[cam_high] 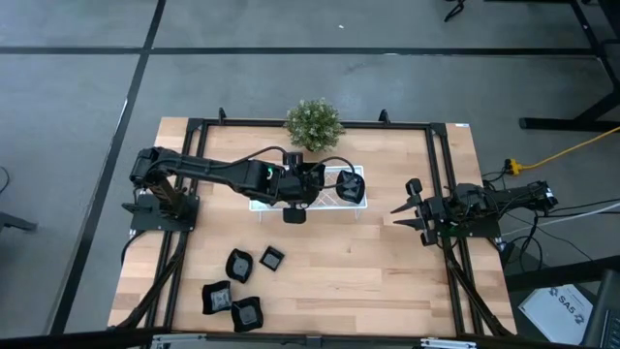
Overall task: Pick & Place Mini shaped plates
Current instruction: Stack the black square plate on top of the black square plate on the shelf
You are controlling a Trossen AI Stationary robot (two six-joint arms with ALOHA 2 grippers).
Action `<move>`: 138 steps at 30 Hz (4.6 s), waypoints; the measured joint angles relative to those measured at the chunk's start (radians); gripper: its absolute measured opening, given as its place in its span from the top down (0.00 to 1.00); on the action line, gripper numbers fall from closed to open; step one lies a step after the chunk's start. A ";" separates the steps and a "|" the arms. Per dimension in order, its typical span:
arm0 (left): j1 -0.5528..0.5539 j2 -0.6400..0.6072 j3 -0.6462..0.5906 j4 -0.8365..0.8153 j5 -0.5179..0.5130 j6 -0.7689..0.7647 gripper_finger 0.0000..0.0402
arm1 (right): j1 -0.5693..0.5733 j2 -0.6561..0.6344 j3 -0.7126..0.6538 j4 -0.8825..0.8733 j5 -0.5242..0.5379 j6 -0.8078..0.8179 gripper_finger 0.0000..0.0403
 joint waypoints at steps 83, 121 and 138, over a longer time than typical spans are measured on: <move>-0.495 0.113 -0.553 0.355 0.251 -0.185 0.78 | 0.000 0.000 0.000 0.000 0.000 0.000 0.69; -0.493 0.109 -0.437 0.255 0.190 -0.201 1.00 | 0.000 0.000 0.000 0.000 0.000 0.000 0.69; -0.494 -0.045 -0.344 0.179 0.198 -0.186 1.00 | 0.000 0.000 0.000 0.000 0.000 0.000 0.69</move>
